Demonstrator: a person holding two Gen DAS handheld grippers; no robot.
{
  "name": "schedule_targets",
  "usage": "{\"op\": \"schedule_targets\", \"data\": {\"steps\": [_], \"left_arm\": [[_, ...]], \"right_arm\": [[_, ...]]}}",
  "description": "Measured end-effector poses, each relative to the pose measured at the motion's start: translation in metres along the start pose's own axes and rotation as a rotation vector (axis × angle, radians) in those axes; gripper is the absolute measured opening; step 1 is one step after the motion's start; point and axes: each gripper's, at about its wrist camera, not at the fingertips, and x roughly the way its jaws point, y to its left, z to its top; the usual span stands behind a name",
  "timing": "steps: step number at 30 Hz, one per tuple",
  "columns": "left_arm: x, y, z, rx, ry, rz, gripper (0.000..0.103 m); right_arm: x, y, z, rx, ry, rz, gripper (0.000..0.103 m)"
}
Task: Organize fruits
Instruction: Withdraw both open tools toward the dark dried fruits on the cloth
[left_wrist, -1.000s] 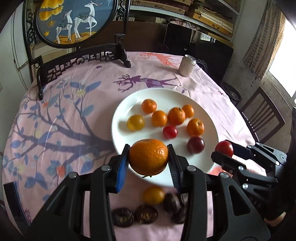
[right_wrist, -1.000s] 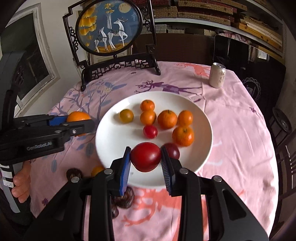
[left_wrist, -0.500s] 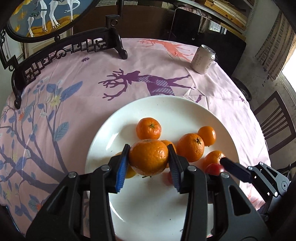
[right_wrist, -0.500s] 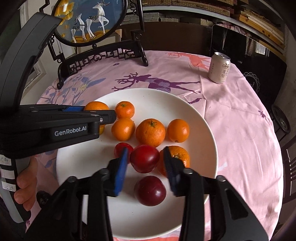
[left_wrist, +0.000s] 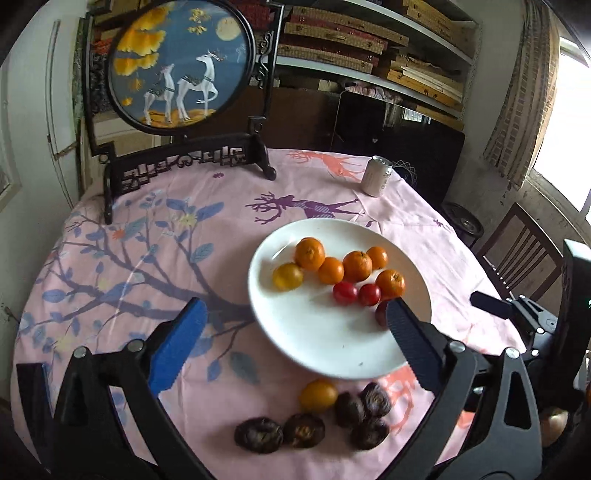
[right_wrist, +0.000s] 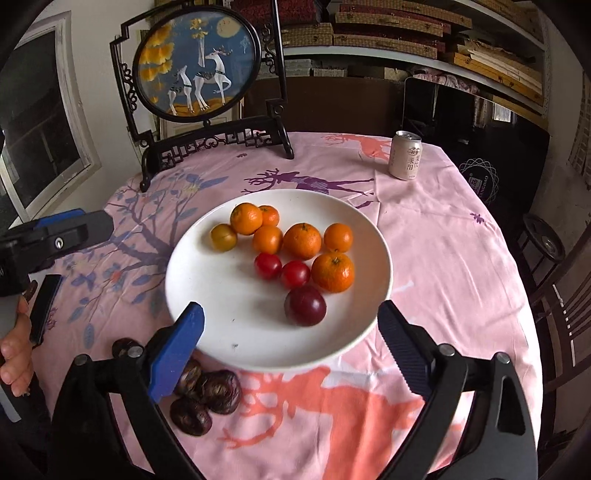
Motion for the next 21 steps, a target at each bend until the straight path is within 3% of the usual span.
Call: {"op": "schedule_targets", "data": {"steps": [3,7,13,17,21], "left_arm": [[-0.015,0.013,-0.037,-0.026,0.011,0.054,0.1],[-0.018,0.031,-0.073,-0.089,0.093,0.039,0.1],[-0.018,0.046,-0.095,-0.146,0.136,0.039,0.1],[-0.022,0.048,-0.103,-0.124,0.131,0.075,0.1],[-0.023,0.048,-0.108,-0.093,0.138,0.097,0.1]], "right_arm": [[-0.01,0.008,-0.022,0.021,0.026,0.003,0.095],[-0.017,0.017,-0.036,0.021,0.063,0.009,0.095],[-0.018,0.035,-0.052,0.002,0.098,0.025,0.095],[0.002,0.055,-0.077,-0.036,0.195,0.079,0.095],[0.017,0.065,-0.086,-0.018,0.216,0.123,0.095]]}}
